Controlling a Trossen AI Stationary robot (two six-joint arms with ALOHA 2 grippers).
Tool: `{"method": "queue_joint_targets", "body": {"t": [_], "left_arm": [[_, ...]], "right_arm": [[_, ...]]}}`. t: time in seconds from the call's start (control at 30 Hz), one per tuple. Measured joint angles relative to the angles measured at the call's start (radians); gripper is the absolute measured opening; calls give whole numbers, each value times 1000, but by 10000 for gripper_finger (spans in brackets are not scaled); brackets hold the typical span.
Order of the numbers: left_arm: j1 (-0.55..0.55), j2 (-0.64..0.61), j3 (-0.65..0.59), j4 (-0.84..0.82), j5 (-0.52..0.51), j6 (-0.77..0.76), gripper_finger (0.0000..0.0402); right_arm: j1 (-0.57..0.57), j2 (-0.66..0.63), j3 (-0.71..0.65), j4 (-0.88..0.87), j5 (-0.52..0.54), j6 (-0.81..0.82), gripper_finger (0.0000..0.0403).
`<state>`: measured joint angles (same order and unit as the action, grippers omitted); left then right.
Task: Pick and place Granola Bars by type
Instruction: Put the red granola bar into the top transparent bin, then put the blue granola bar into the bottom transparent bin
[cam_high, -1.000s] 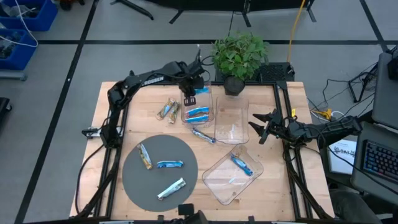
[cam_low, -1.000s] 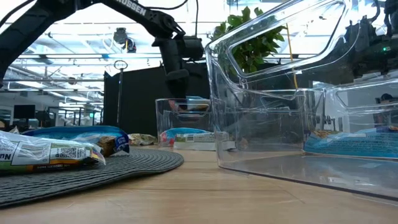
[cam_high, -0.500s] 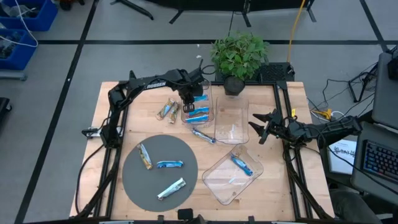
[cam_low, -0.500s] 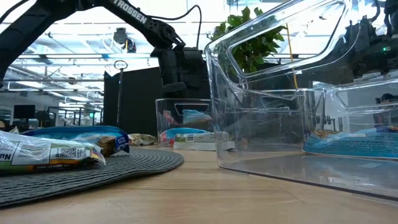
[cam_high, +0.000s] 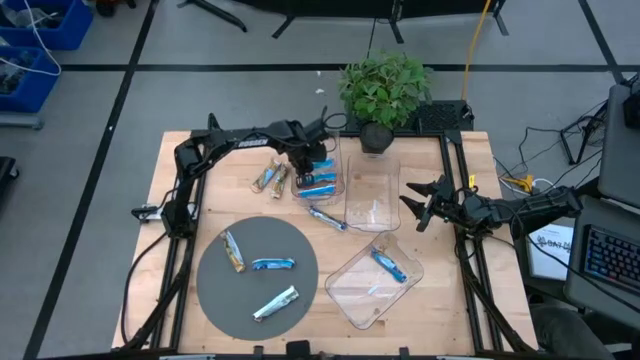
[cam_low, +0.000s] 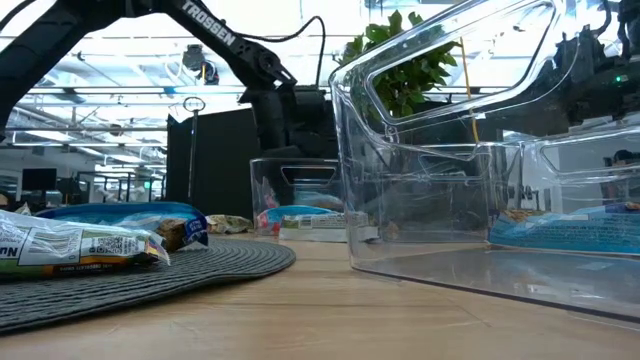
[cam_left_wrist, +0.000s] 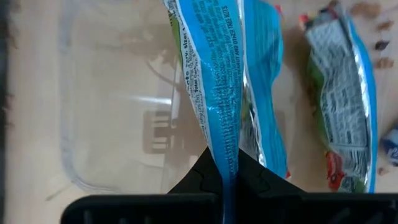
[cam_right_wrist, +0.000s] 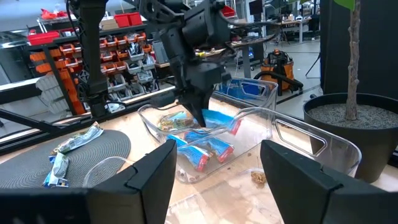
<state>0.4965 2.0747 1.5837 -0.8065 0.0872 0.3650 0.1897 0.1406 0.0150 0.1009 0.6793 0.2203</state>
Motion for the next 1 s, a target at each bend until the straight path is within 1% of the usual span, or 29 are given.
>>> {"method": "queue_joint_targets", "body": {"t": [0.13, 0.27, 0.33, 0.43, 0.77, 0.87, 1.0], "left_arm": [[-3, 0, -47, 25, -2, -1, 8], [-6, 0, -52, 32, -6, -2, 8], [-10, 0, -53, 32, -25, -10, 17], [-11, 0, -53, 42, -35, -12, 56], [-21, 0, -53, 39, -25, -8, 190], [-20, -3, -34, 10, -18, -8, 225], [-19, -59, 8, -7, -48, -7, 261]], "right_arm": [[0, 0, 0, 0, 0, 0, 224], [0, 0, 0, 0, 0, 0, 224], [0, 0, 0, 0, 0, 0, 224], [0, 0, 0, 0, 0, 0, 224], [0, 0, 0, 0, 0, 0, 224], [0, 0, 0, 0, 0, 0, 224], [0, 0, 0, 0, 0, 0, 224]]}}
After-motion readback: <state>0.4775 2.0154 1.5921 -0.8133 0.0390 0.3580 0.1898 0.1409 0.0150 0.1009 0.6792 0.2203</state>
